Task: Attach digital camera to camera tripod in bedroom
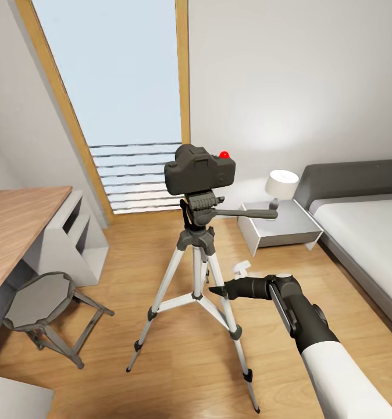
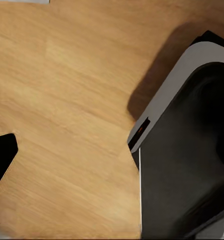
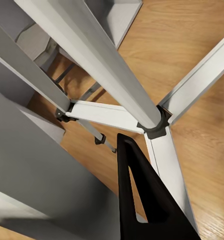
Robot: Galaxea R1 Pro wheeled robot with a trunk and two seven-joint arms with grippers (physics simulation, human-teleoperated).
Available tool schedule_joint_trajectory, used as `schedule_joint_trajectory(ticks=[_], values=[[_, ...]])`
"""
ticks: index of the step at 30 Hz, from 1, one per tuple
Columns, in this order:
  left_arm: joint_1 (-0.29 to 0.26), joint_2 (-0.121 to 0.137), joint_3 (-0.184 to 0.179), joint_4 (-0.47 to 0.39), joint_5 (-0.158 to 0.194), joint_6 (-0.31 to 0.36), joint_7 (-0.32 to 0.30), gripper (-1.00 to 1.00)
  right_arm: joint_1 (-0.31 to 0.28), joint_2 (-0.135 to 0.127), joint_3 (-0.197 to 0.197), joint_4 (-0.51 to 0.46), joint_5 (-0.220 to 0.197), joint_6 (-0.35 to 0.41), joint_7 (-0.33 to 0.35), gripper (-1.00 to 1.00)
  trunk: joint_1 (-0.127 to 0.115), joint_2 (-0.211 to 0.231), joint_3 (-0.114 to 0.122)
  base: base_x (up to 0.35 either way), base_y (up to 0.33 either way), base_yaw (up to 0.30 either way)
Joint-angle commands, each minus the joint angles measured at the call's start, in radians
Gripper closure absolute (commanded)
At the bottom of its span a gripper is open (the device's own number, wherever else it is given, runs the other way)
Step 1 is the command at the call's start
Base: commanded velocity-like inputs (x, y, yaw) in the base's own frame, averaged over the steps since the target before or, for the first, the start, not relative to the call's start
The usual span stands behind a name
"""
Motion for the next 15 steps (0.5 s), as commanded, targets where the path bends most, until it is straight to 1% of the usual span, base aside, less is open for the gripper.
schedule_joint_trajectory(ticks=[1, 6, 15], values=[[0.004, -0.001, -0.009, 0.0, 0.006, 0.004, 0.007, -1.0, -0.001, 0.0, 0.0, 0.071, 0.074, -0.015, 0.004, 1.0, 0.001, -0.001, -0.002, 0.0, 0.0, 0.0], [0.021, -0.008, -0.009, 0.0, 0.006, 0.0, 0.019, -1.0, -0.001, -0.001, 0.0, 0.071, 0.074, -0.015, 0.006, 1.0, 0.001, -0.001, -0.002, 0.0, 0.0, 0.0], [0.027, -0.017, -0.009, 0.0, 0.007, 0.001, 0.024, -1.0, -0.001, -0.001, 0.001, 0.066, 0.074, -0.013, 0.01, 1.0, 0.001, -0.001, -0.002, 0.0, 0.0, 0.0]])
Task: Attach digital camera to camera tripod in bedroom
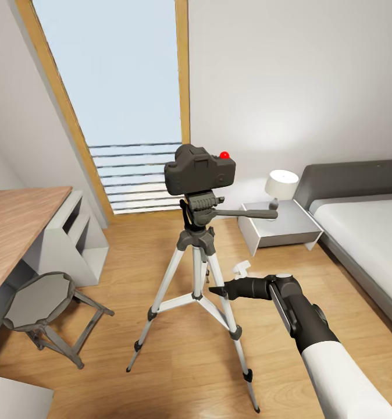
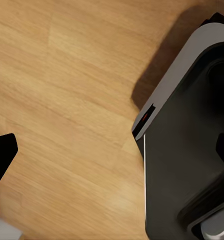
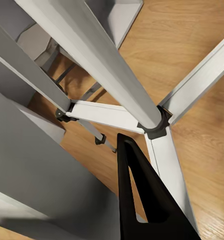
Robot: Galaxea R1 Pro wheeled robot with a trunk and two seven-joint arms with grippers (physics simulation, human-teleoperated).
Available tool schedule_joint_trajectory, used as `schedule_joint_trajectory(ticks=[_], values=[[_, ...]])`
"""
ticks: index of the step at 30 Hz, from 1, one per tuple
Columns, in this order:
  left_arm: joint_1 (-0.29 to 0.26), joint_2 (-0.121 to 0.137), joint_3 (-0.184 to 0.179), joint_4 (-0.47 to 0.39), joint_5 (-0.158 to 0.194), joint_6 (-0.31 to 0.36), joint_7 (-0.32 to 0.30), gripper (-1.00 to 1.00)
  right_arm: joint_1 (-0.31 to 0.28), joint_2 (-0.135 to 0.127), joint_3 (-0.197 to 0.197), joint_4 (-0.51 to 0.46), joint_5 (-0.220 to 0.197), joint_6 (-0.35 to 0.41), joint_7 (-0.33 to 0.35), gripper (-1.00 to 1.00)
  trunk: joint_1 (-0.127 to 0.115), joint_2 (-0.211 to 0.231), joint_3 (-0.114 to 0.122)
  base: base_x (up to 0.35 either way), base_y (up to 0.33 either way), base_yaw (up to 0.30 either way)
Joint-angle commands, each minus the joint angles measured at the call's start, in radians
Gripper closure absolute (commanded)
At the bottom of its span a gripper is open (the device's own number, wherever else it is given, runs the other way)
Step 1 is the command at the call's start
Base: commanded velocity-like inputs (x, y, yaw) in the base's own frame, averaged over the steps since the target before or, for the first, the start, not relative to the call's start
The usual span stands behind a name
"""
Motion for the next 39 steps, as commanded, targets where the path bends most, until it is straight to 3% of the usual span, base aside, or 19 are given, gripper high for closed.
schedule_joint_trajectory(ticks=[1, 2, 3, 22, 39], values=[[-0.001, -0.001, -0.009, 0.0, 0.006, 0.004, 0.003, -1.0, 0.0, 0.0, 0.001, 0.063, 0.072, -0.007, 0.006, 1.0, 0.001, -0.001, -0.002, 0.0, 0.0, 0.0], [-0.001, -0.001, -0.009, 0.0, 0.006, 0.004, 0.003, -1.0, 0.0, 0.0, 0.001, 0.063, 0.072, -0.007, 0.006, 1.0, 0.001, -0.001, -0.002, 0.0, 0.0, 0.0], [-0.001, -0.002, -0.009, 0.0, 0.006, 0.003, 0.003, -1.0, 0.0, 0.0, 0.001, 0.063, 0.072, -0.007, 0.006, -1.0, 0.001, -0.001, -0.002, 0.0, 0.0, 0.0], [0.0, -0.014, -0.008, -0.001, 0.023, -0.006, 0.015, -1.0, 0.0, -0.001, 0.001, 0.062, 0.071, -0.006, 0.007, -1.0, 0.001, -0.001, -0.002, 0.0, 0.0, 0.0], [0.0, -0.02, -0.009, -0.002, 0.029, -0.058, 0.015, -1.0, 0.0, -0.002, 0.0, 0.059, 0.071, -0.006, 0.01, -1.0, 0.001, -0.001, -0.002, -0.057, 0.0, 0.0]])
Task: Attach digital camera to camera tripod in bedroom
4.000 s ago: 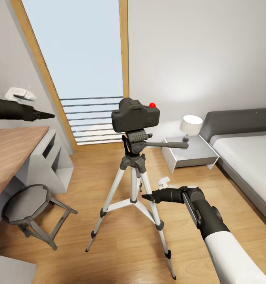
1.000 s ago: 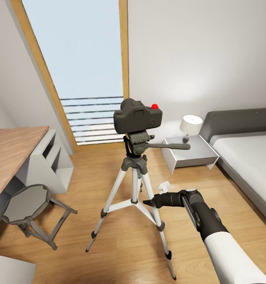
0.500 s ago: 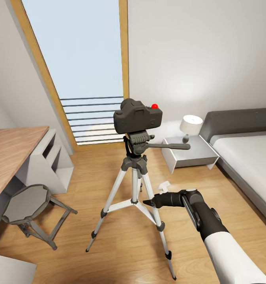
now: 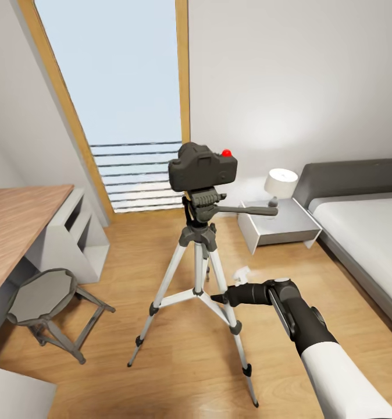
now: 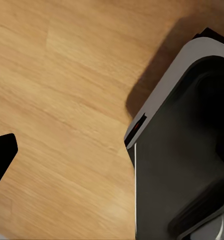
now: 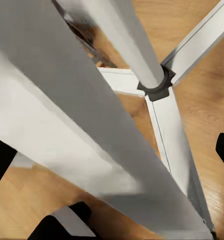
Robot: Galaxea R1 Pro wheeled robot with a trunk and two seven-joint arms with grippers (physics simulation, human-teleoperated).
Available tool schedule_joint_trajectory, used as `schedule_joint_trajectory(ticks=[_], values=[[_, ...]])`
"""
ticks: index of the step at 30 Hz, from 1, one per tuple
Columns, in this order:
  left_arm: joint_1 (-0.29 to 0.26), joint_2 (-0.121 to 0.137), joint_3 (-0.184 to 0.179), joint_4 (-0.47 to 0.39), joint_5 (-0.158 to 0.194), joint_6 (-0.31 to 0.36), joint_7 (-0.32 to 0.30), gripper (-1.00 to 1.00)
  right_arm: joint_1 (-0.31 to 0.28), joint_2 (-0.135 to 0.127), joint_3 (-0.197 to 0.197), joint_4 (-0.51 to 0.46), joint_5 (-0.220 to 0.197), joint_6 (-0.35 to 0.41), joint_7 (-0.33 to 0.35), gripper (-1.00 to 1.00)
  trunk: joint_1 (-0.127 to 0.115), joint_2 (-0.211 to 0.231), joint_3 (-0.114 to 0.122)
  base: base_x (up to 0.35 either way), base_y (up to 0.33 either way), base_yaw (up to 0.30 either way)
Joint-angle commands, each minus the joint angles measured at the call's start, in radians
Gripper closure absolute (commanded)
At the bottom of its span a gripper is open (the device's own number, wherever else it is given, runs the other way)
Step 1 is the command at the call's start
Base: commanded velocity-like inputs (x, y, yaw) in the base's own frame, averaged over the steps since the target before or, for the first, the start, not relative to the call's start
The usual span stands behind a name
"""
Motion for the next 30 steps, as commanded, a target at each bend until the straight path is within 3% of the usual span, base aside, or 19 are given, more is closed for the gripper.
schedule_joint_trajectory(ticks=[1, 10, 30], values=[[-0.001, -0.001, -0.008, 0.0, 0.008, 0.002, 0.003, -1.0, -0.001, 0.0, 0.0, -0.001, 0.009, 0.002, 0.006, -1.0, 0.0, -0.002, -0.002, -0.261, 0.0, 0.0], [-0.001, -0.007, -0.008, 0.0, 0.012, 0.0, 0.002, -1.0, -0.001, -0.001, -0.001, -0.002, 0.007, 0.001, 0.006, -1.0, 0.0, -0.002, -0.002, -0.17, 0.0, 0.0], [-0.001, -0.012, -0.008, 0.0, 0.012, -0.002, -0.001, -1.0, -0.001, -0.001, -0.001, -0.003, 0.005, 0.001, 0.005, -1.0, 0.0, -0.002, -0.002, -0.01, 0.0, 0.0]])
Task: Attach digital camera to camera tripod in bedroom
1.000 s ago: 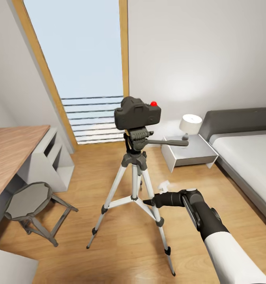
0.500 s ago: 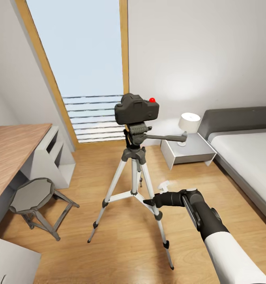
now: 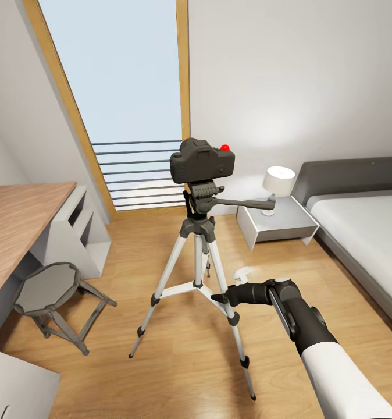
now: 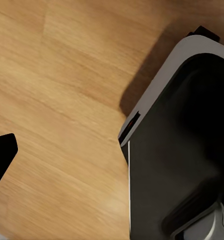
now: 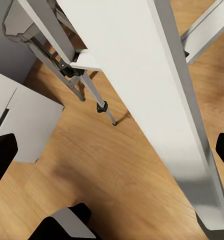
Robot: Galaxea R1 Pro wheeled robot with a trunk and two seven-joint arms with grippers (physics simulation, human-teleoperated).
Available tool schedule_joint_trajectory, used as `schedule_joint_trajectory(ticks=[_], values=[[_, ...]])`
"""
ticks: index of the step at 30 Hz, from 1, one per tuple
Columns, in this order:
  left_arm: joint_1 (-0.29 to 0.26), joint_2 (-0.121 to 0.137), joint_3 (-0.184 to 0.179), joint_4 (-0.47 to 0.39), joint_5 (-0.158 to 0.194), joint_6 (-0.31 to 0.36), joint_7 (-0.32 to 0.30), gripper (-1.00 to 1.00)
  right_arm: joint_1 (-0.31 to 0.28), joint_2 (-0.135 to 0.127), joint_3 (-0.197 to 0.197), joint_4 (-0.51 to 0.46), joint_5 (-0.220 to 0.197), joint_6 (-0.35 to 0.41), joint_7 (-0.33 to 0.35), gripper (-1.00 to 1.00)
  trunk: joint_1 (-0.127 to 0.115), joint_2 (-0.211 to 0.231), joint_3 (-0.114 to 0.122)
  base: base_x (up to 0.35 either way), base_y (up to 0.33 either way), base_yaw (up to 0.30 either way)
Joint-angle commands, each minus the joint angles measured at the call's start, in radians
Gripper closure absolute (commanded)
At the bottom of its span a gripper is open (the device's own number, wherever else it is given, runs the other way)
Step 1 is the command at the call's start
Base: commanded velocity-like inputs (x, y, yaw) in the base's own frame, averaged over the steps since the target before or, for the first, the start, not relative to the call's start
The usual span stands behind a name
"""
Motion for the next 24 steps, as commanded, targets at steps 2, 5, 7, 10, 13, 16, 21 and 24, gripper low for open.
schedule_joint_trajectory(ticks=[2, 5, 7, 10, 13, 16, 21, 24], values=[[-0.001, 0.0, -0.008, 0.0, 0.006, 0.002, 0.003, -1.0, -0.001, 0.0, 0.001, -0.001, 0.009, 0.002, 0.006, -1.0, 0.001, -0.002, -0.002, 0.0, 0.0, 0.0], [-0.001, 0.0, -0.009, 0.0, 0.006, 0.002, 0.003, -1.0, -0.001, 0.0, 0.001, -0.002, 0.009, 0.001, 0.004, -1.0, 0.001, -0.002, -0.002, 0.0, 0.0, 0.0], [-0.001, 0.0, -0.009, 0.0, 0.006, 0.002, 0.003, -1.0, -0.001, 0.0, 0.0, -0.002, 0.008, 0.001, 0.002, -1.0, 0.001, -0.002, -0.002, 0.0, 0.0, 0.0], [-0.001, 0.0, -0.009, 0.0, 0.006, 0.002, 0.003, -1.0, -0.001, 0.0, 0.0, -0.002, 0.008, 0.001, 0.001, -1.0, 0.001, -0.002, -0.002, 0.0, 0.0, 0.0], [-0.001, -0.001, -0.009, 0.0, 0.006, 0.001, 0.002, -1.0, -0.001, 0.0, -0.001, -0.003, 0.008, 0.001, 0.0, -1.0, 0.001, -0.002, -0.002, 0.0, 0.0, 0.0], [-0.001, -0.001, -0.009, 0.0, 0.006, 0.001, 0.001, -1.0, -0.001, 0.0, -0.001, -0.003, 0.008, 0.001, -0.001, -1.0, 0.001, -0.002, -0.002, 0.0, 0.0, 0.0], [-0.001, -0.001, -0.009, 0.0, 0.006, 0.001, 0.0, -1.0, -0.001, 0.0, -0.002, -0.003, 0.008, 0.001, -0.002, -1.0, 0.001, -0.002, -0.002, 0.0, 0.0, 0.0], [-0.001, -0.001, -0.009, 0.0, 0.006, 0.001, -0.001, -1.0, -0.001, 0.0, -0.004, -0.003, 0.008, 0.001, -0.004, -1.0, 0.001, -0.002, -0.002, 0.0, 0.0, 0.0]])
